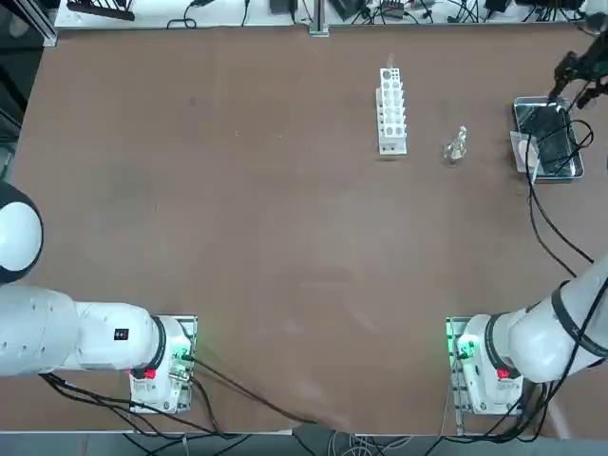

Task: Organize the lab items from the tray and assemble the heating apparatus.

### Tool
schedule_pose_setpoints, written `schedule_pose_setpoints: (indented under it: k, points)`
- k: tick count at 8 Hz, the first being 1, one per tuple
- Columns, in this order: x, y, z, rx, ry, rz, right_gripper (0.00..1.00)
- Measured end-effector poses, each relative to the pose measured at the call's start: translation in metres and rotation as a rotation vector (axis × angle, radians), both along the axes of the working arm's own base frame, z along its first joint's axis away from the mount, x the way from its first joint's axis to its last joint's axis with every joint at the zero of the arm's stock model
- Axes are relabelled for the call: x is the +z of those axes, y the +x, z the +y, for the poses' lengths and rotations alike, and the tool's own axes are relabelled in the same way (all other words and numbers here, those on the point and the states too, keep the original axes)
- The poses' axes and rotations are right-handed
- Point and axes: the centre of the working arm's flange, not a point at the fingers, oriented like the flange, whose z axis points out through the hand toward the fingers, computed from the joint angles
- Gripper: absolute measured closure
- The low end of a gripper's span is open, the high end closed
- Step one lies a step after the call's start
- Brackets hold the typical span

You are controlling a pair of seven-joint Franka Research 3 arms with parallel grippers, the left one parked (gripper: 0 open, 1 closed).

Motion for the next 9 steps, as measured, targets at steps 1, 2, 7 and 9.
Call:
schedule_pose_setpoints:
  k: [1,2,7,9]
  points:
    - [-0.008,-0.011,-0.019,-0.051,-0.014,-0.032,0.09]
    - [-0.018,-0.023,-0.037,-0.125,0.006,-0.063,0.17]
    - [-0.056,-0.029,-0.068,-0.37,0.112,-0.178,0.34]
    - [-0.07,-0.027,-0.071,-0.387,0.087,-0.175,0.35]
